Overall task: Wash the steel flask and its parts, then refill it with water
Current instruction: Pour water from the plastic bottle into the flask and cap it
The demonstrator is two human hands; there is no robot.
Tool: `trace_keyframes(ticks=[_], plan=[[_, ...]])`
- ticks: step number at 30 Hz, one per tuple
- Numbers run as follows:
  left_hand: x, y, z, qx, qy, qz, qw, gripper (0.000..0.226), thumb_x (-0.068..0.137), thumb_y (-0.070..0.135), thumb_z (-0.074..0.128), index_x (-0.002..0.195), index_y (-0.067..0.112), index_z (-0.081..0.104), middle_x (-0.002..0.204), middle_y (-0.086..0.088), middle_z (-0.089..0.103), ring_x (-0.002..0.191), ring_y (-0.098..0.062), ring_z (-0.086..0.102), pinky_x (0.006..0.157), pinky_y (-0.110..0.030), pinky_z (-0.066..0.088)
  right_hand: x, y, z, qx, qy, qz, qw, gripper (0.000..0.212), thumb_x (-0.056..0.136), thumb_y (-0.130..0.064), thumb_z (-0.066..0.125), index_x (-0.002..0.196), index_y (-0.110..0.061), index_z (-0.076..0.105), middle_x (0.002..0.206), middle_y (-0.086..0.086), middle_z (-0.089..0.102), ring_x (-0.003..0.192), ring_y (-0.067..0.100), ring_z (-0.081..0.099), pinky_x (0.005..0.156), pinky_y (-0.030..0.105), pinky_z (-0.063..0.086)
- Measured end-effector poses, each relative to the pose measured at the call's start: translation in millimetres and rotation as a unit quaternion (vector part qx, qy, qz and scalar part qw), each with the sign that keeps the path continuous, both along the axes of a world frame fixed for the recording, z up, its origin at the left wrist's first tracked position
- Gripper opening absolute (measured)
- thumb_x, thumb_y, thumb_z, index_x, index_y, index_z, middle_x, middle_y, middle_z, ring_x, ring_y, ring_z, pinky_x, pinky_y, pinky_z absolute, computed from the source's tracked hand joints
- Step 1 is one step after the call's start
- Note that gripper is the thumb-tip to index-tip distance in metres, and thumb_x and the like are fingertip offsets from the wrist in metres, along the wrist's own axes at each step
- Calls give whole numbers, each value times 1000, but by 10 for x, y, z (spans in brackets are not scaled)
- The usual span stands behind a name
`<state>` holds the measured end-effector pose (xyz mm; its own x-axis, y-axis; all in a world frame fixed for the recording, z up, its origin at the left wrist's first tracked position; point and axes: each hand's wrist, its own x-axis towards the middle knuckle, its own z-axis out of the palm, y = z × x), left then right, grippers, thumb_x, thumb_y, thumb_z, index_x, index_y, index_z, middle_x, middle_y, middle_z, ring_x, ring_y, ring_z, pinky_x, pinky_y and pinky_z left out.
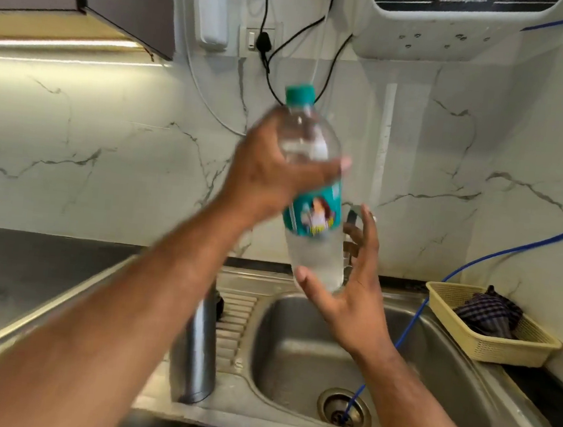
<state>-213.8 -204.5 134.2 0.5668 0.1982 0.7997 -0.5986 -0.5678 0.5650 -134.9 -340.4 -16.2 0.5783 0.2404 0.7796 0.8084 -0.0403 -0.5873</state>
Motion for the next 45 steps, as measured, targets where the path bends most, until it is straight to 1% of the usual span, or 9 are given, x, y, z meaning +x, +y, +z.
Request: trace_keyframes(ticks=[4, 9, 12, 16, 18, 24, 33, 38, 45], plan=[[-255, 514, 617, -14, -93, 60, 994, 63, 73, 45, 88, 123, 18, 60, 119, 7, 69, 108, -6, 68, 90, -31, 60, -121, 246, -277, 85, -12, -51, 995, 83, 86, -55, 65, 156, -46, 20, 145, -11, 44, 130, 8, 48, 97, 23, 42], [-420, 1121, 887, -7, -152, 159, 975, 75, 69, 55, 85, 125, 14, 58, 121, 7, 68, 106, -1, 67, 88, -24, 59, -129, 563, -537, 46, 36, -78, 995, 67, 89, -54, 59, 149, -46, 31, 129, -19, 48, 113, 6, 53, 98, 48, 51], [-436, 1498, 807, 14, -112, 229, 967, 78, 69, 55, 85, 130, 17, 54, 123, 11, 64, 109, -2, 63, 88, -17, 56, -183, 669, -630, -25, 32, -85, 996, 65, 93, -53, 59, 150, -46, 30, 129, -20, 47, 109, 4, 52, 98, 47, 51], [-369, 2072, 328, 7, -25, 301, 953, 76, 63, 60, 87, 123, 23, 58, 118, 7, 69, 106, -11, 67, 93, -31, 56, -201, 650, -734, -92, 12, -103, 990, 62, 94, -49, 59, 149, -48, 29, 123, -21, 46, 104, 5, 51, 100, 46, 49], [-342, 2277, -24, 3, 32, 319, 947, 74, 69, 51, 89, 126, 19, 56, 122, 3, 67, 103, -11, 65, 88, -27, 53, -199, 659, -751, -103, 19, -104, 989, 61, 94, -51, 57, 149, -48, 30, 120, -19, 46, 101, 8, 52, 98, 47, 50], [-247, 2643, -891, -32, 139, 336, 931, 71, 77, 45, 86, 131, 16, 50, 126, -5, 66, 100, -15, 64, 76, -23, 47, -160, 689, -766, -148, 54, -110, 981, 64, 95, -49, 59, 149, -52, 24, 111, -29, 39, 102, -13, 44, 100, 53, 49], [-117, 2806, -1242, -50, 163, 342, 924, 73, 81, 44, 82, 137, 16, 45, 133, -8, 62, 112, -29, 66, 87, -35, 54, -76, 644, -821, -115, 74, -89, 987, 63, 90, -54, 56, 146, -55, 26, 111, -25, 46, 86, 0, 53, 93, 57, 53], [-191, 2834, -1156, -32, 181, 342, 921, 69, 84, 42, 80, 136, 13, 46, 134, -10, 61, 112, -27, 64, 86, -31, 49, -26, 632, -837, -107, 80, -81, 988, 64, 91, -52, 58, 147, -56, 26, 110, -25, 47, 78, 8, 56, 91, 57, 54], [-627, 2798, -1060, 24, 206, 378, 902, 67, 83, 47, 79, 134, 12, 52, 135, -10, 63, 119, -29, 62, 88, -31, 44, 58, 623, -838, -94, 83, -84, 989, 63, 95, -38, 65, 148, -47, 32, 107, -19, 51, 73, 16, 57, 78, 41, 58]])
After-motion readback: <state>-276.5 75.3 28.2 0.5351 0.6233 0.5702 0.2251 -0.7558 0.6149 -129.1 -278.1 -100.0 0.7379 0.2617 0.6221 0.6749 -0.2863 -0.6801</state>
